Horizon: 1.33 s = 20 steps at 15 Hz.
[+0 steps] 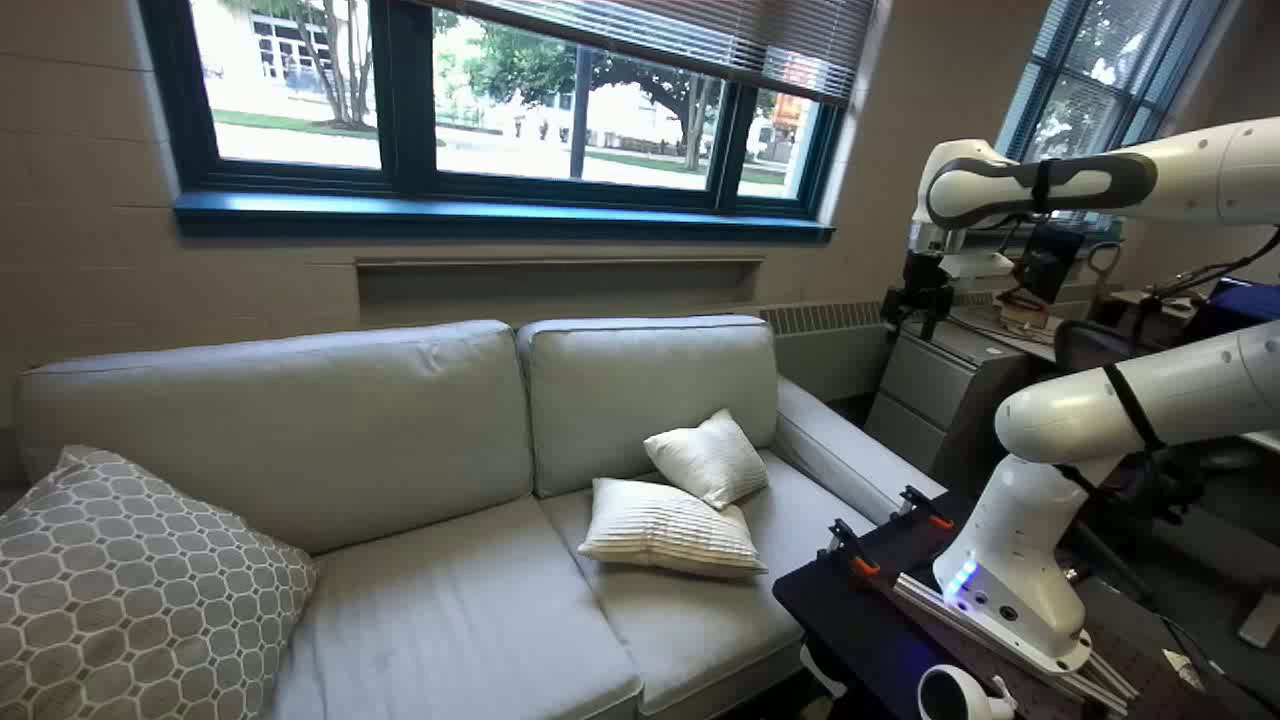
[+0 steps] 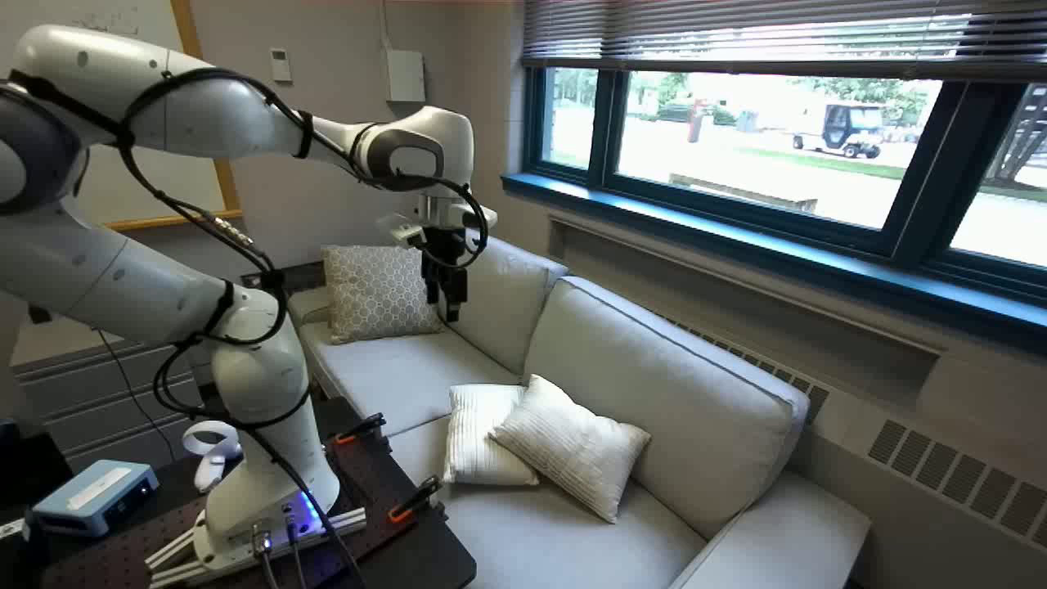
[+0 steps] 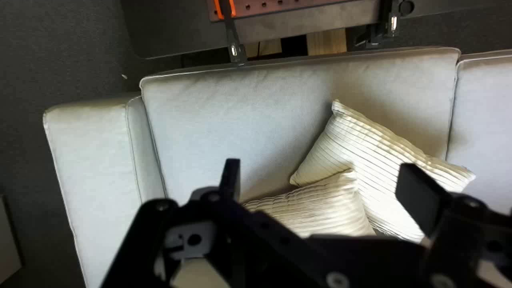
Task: Move the small pillows to the left arm of the sofa
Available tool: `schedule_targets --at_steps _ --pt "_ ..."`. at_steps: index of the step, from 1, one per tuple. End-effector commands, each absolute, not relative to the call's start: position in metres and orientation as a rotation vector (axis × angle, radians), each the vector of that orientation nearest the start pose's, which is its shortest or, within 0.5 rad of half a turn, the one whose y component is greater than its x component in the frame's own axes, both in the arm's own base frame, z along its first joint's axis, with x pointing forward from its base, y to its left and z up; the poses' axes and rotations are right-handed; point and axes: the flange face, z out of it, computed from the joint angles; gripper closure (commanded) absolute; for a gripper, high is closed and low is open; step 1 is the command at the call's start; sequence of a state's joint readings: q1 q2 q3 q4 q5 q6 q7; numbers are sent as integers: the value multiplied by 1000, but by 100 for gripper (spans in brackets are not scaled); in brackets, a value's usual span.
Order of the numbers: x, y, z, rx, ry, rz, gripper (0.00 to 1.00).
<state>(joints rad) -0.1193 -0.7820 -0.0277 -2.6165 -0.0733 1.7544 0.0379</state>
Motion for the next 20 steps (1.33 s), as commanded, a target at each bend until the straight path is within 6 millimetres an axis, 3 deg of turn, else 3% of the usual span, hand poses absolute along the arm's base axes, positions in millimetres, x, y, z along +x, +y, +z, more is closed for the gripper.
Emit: schedule_targets --at_steps 1,11,13,15,20 --pt "303 -52 482 -3176 255 132 0" --pt "301 -46 477 -3181 256 130 0" --pt "303 -29 468 -3189 275 104 0" --pt "317 -5 456 -3206 299 33 0" --pt "379 60 420 -3172 366 -140 0"
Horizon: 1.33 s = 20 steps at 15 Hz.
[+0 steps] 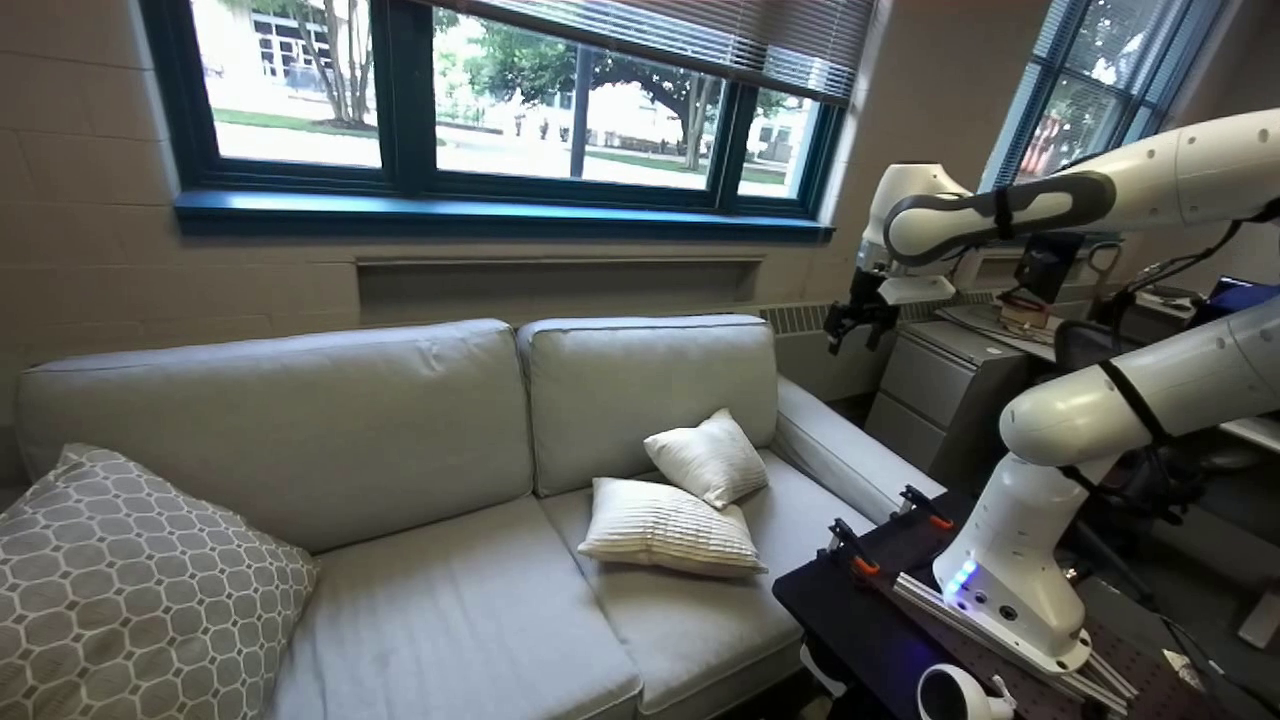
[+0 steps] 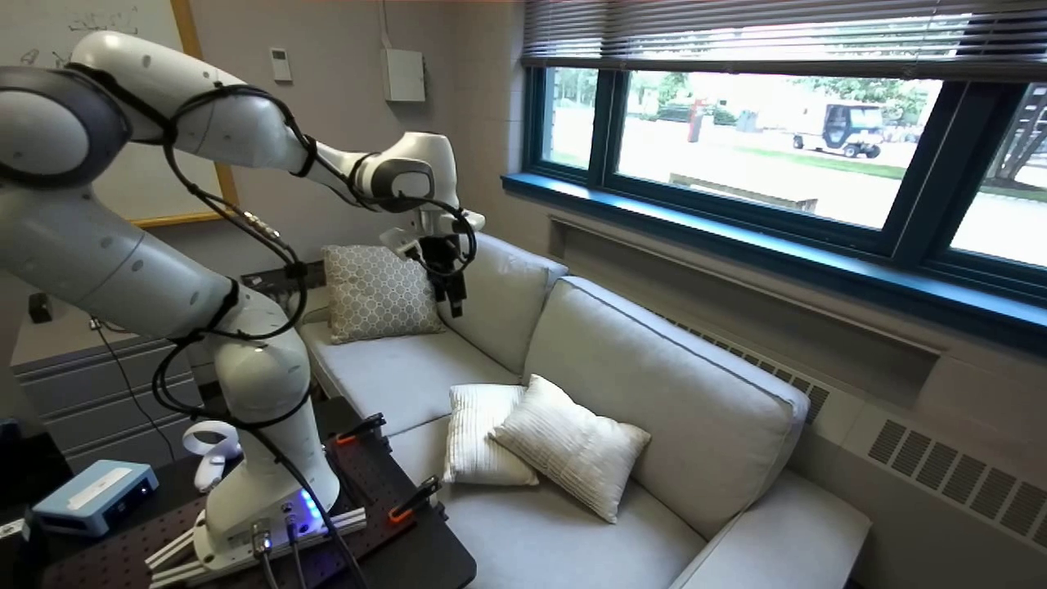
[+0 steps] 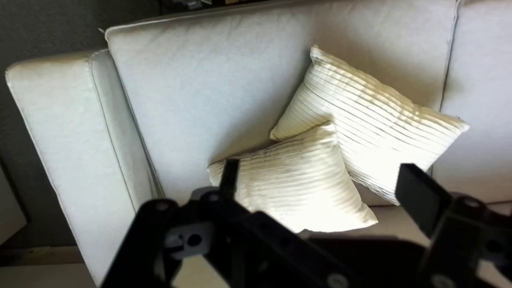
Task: Move the small pillows to the left arm of the sofa
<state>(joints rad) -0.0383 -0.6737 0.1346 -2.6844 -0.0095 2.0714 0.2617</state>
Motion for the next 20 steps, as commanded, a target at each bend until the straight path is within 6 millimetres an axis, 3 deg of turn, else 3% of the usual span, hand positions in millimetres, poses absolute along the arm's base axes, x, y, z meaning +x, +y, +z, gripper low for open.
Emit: schedule_targets --at_steps 1,4,7,8,11,14,17,20 --pt "393 68 410 -3162 398 -160 0" --pt "434 92 385 -3136 462 -178 0" --pt "469 108 376 -3115 484 -90 0" --pt "442 98 376 -3128 448 -149 0" --pt "466 104 368 -3115 454 -104 0" --pt "469 105 368 -3115 454 -96 0" --pt "499 86 352 -3094 494 -99 0" --pt "557 50 333 -3029 582 -136 0"
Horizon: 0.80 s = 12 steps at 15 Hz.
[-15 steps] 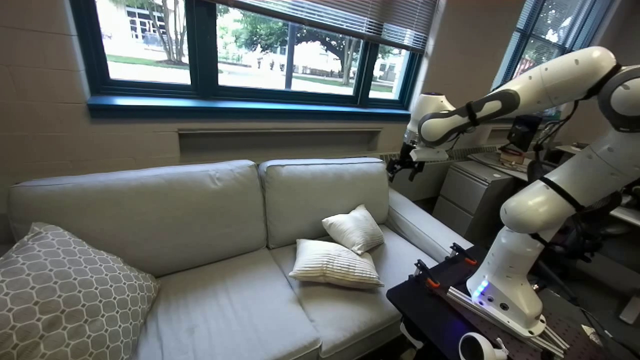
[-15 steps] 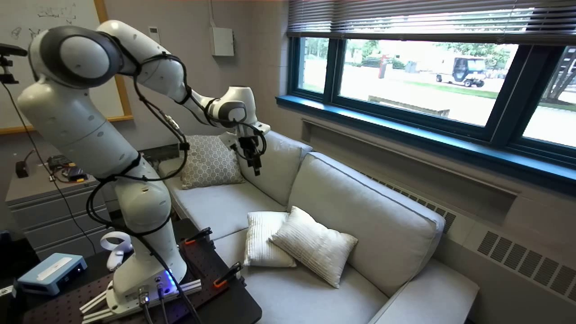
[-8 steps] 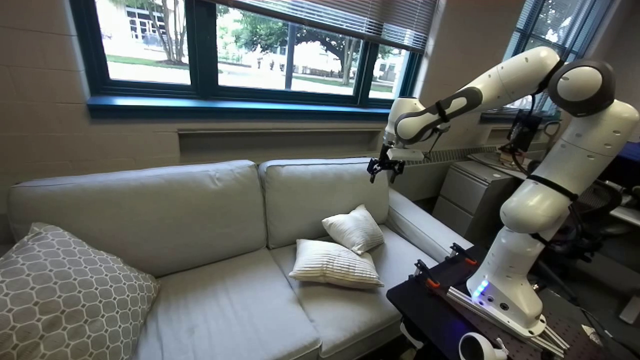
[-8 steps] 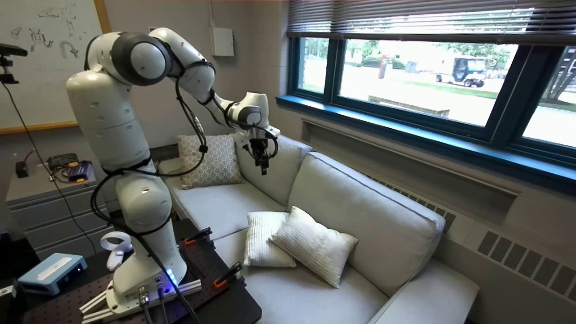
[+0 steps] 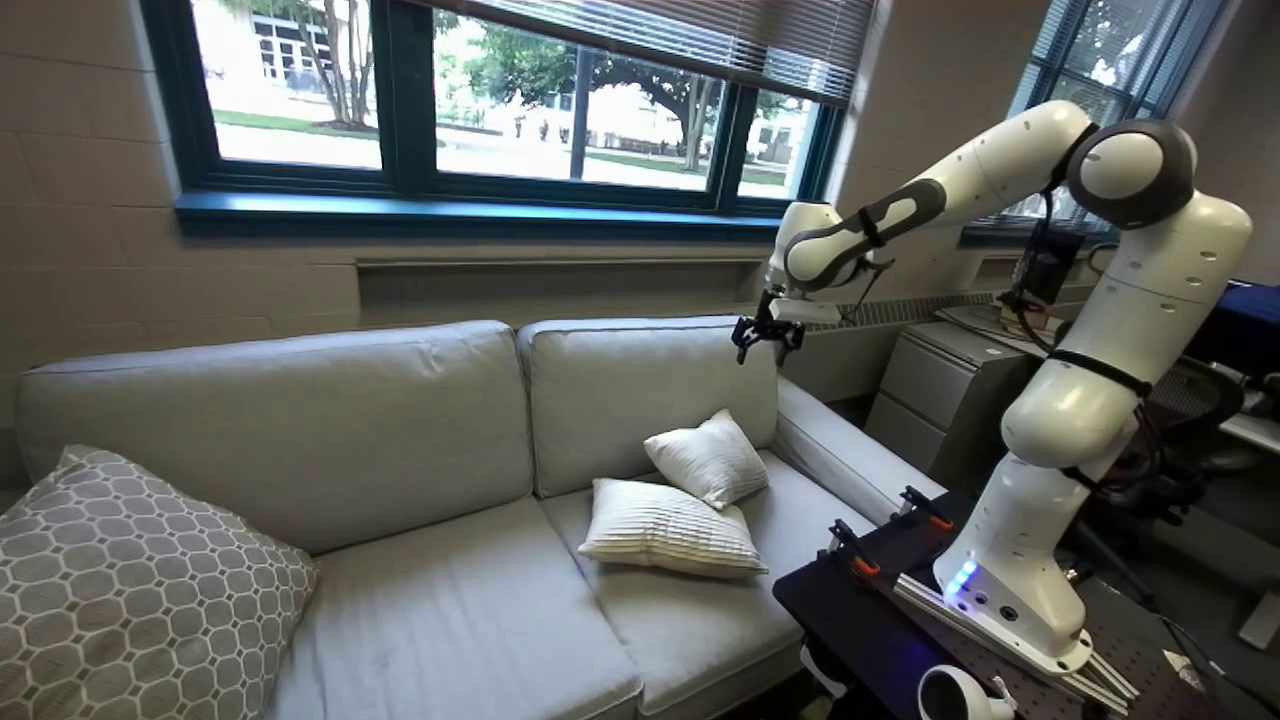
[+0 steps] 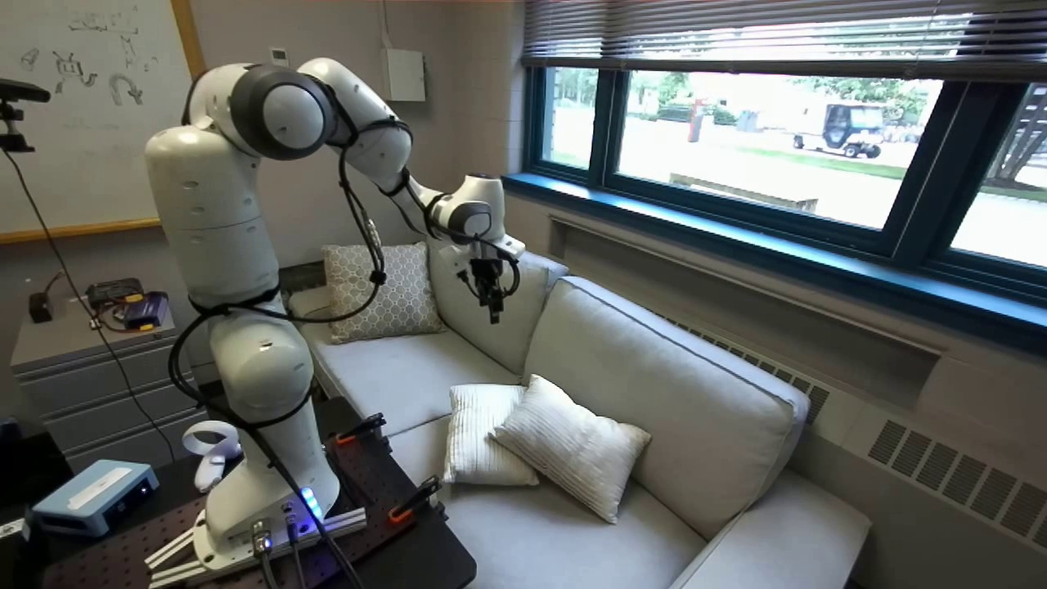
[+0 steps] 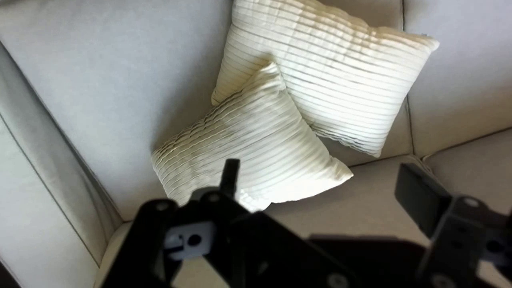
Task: Move the small pillows to the left arm of the sofa
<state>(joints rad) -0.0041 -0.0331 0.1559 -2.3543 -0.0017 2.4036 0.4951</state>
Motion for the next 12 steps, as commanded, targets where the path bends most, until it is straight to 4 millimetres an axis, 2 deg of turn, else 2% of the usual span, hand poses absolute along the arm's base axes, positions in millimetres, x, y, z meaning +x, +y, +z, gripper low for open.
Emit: schedule_targets --at_steps 1,4,6,12 --pt "574 41 328 -2997 590 -134 0" --pt "624 16 302 -2901 655 -105 0" --pt "651 6 280 -2826 676 -49 0" --pt "710 -15 204 -2729 828 111 0"
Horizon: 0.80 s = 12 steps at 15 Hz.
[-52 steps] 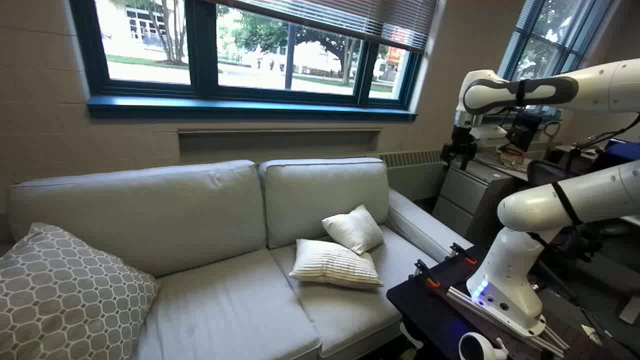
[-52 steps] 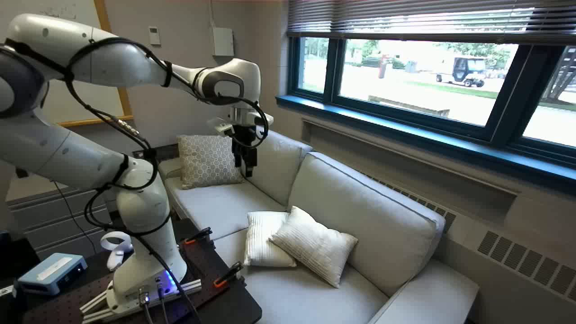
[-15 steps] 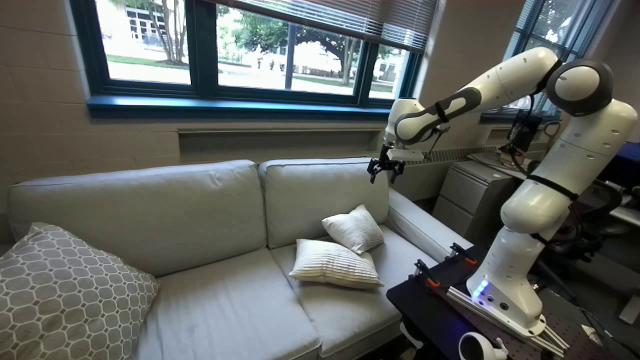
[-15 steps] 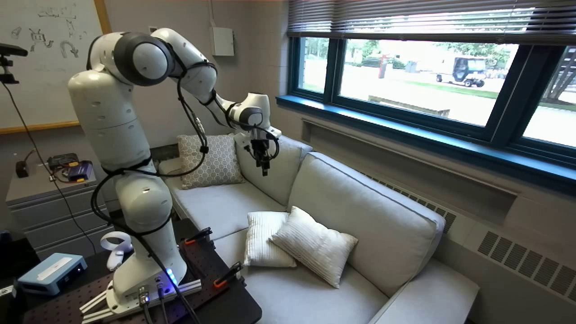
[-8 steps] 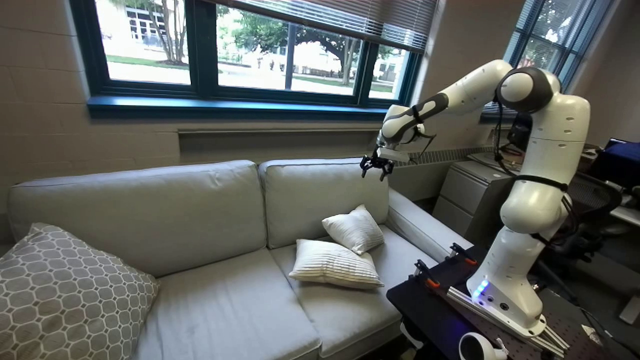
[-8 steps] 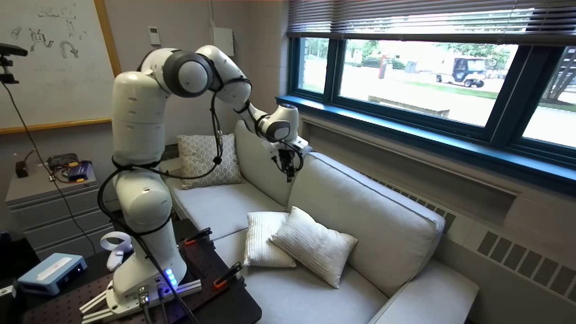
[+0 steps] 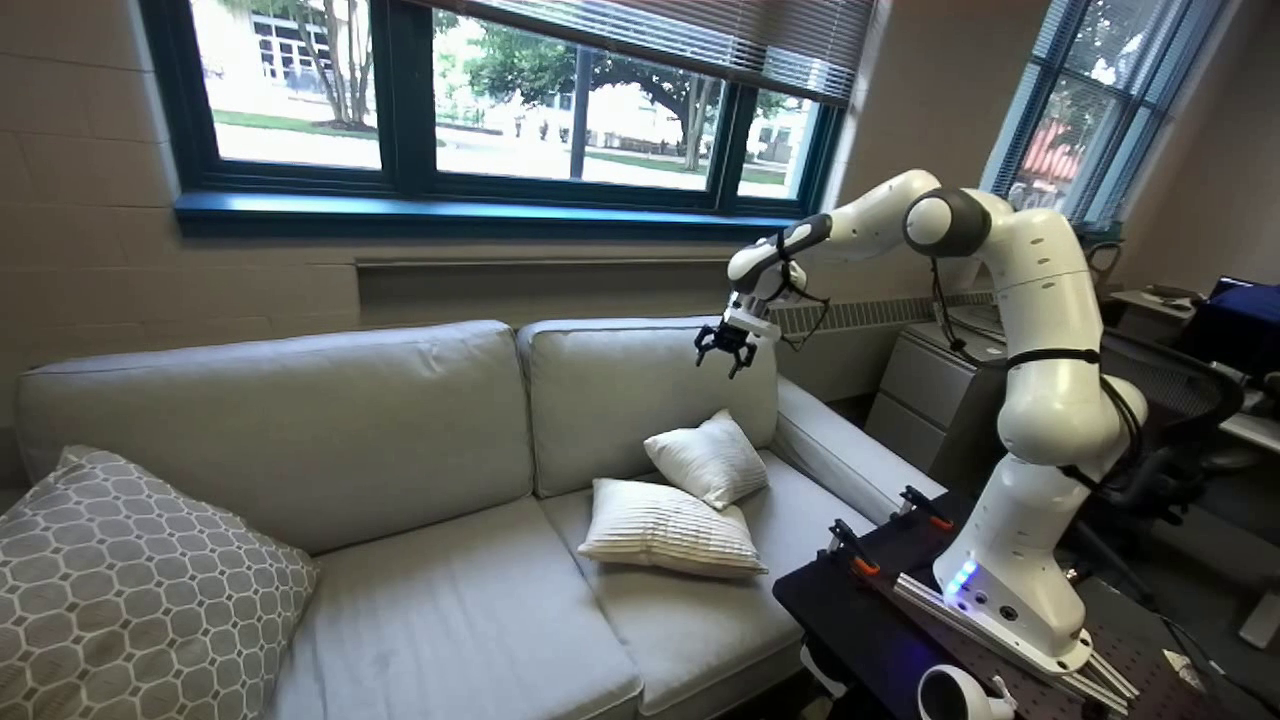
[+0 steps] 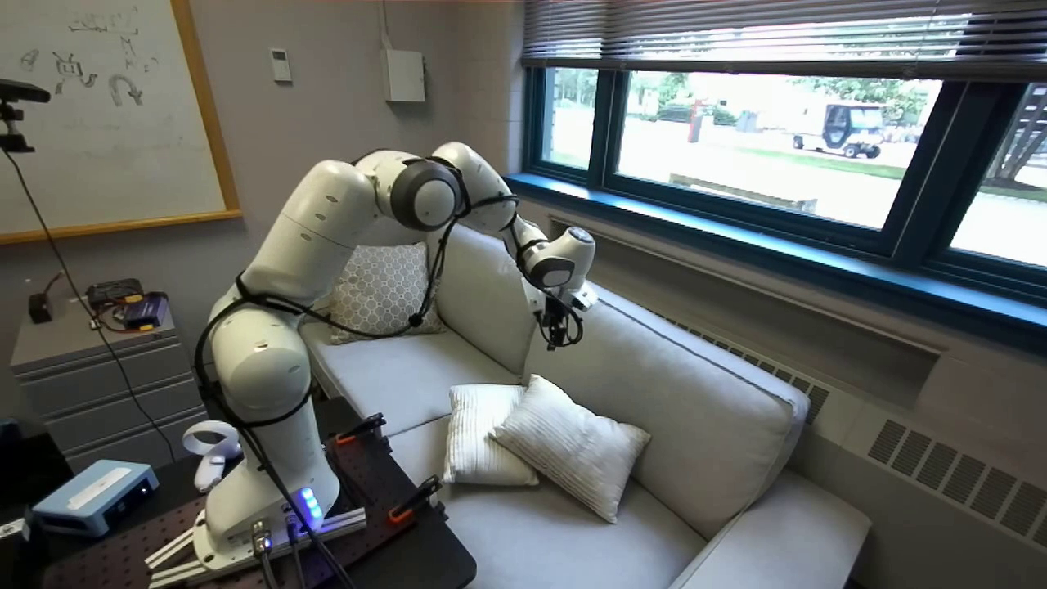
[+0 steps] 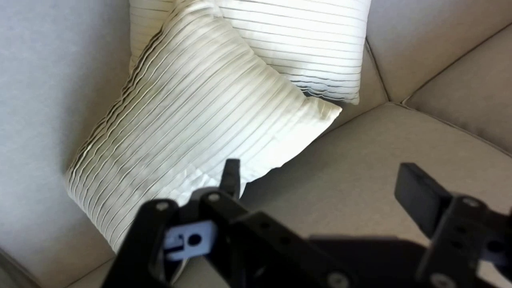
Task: Move the small pillows to the left arm of the sofa
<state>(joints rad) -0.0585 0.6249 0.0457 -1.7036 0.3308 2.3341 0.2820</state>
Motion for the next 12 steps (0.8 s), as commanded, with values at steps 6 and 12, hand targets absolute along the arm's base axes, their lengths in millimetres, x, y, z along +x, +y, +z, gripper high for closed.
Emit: schedule_targets --at_steps 6,12 --pt "745 -21 132 -2653 1070 225 0" --pt "747 -15 131 -2652 1064 275 0"
